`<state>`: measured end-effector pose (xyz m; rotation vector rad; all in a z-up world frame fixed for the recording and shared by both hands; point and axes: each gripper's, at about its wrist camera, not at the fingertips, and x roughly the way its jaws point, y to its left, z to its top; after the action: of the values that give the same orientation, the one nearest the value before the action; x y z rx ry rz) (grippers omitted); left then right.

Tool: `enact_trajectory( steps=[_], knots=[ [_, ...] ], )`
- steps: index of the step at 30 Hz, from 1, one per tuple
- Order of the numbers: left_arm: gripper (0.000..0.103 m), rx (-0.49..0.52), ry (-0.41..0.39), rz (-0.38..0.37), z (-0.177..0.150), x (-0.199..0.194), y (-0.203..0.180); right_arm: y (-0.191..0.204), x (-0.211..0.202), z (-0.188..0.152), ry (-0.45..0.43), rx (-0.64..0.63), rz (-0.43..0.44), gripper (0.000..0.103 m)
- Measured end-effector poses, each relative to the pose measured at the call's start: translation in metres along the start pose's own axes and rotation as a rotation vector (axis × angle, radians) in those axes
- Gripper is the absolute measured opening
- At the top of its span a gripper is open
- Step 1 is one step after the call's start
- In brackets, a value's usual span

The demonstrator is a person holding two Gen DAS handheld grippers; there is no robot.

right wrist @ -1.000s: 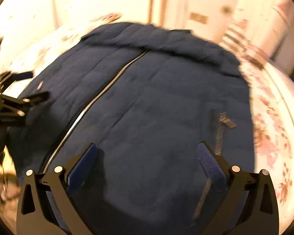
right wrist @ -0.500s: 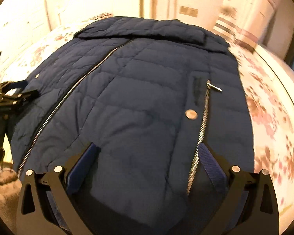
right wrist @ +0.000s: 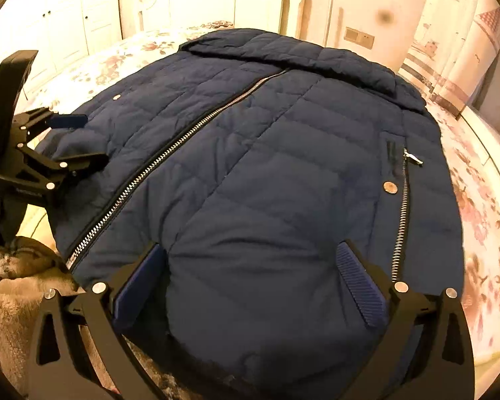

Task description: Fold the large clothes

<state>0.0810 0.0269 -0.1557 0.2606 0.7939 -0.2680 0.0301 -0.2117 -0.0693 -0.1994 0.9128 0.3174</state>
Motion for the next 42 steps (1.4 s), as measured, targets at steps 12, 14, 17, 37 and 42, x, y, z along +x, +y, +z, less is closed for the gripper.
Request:
enact_trajectory(
  steps=[12, 14, 17, 37, 42],
  knots=[
    [0.101, -0.083, 0.011, 0.055, -0.022, -0.015, 0.036, -0.024, -0.016, -0.027, -0.007, 0.088, -0.063, 0.098],
    [0.101, -0.067, -0.008, 0.091, -0.021, -0.022, 0.037, -0.03, -0.029, -0.028, -0.027, 0.096, -0.081, 0.098],
    [0.101, -0.112, -0.018, 0.113, -0.023, -0.031, 0.057, -0.056, -0.051, -0.042, -0.061, 0.195, -0.108, 0.098],
    [0.101, -0.28, 0.061, 0.012, -0.067, -0.029, 0.103, -0.083, -0.045, -0.1, 0.003, 0.388, -0.034, 0.088],
    [0.097, -0.254, 0.07, 0.009, -0.066, -0.031, 0.101, -0.083, -0.037, -0.099, -0.003, 0.396, -0.026, 0.083]
  ],
)
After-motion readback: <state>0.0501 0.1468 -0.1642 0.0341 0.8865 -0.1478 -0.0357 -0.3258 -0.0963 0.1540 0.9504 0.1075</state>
